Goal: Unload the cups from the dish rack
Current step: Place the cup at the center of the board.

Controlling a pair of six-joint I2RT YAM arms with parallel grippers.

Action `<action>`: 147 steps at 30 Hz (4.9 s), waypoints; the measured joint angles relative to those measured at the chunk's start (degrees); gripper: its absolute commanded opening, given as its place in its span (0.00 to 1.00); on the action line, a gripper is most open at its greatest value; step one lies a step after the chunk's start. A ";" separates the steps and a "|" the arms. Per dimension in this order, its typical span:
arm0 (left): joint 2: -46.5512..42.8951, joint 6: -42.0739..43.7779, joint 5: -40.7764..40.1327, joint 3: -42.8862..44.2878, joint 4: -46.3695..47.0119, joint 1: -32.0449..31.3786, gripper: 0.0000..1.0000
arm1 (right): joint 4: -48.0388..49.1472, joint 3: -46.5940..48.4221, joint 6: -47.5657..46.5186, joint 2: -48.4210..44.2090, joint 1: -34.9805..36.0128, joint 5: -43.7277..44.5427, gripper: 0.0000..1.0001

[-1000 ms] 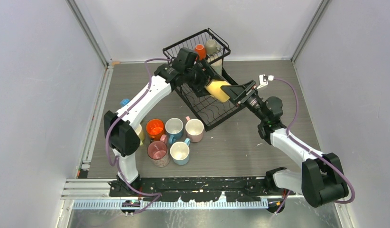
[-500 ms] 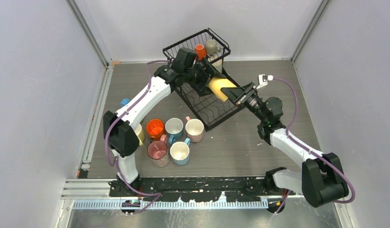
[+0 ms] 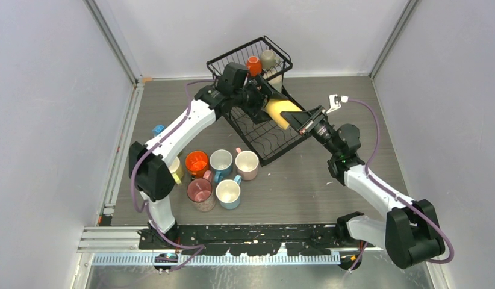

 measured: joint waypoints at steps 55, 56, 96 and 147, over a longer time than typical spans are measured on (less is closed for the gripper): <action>-29.29 36.35 -7.04 -17.84 -5.62 0.00 1.00 | -94.51 33.33 -25.97 -4.20 15.32 26.16 0.01; -29.94 36.65 -7.28 -18.23 -6.01 0.00 1.00 | -95.27 33.33 -25.88 -3.58 16.44 26.86 0.01; -40.72 41.46 -15.54 -18.01 -10.45 0.00 1.00 | -88.65 36.96 -11.21 27.32 42.40 30.51 0.01; -40.76 41.99 -15.28 -18.60 -10.27 0.00 1.00 | -92.32 42.25 -11.72 29.90 45.13 31.26 0.42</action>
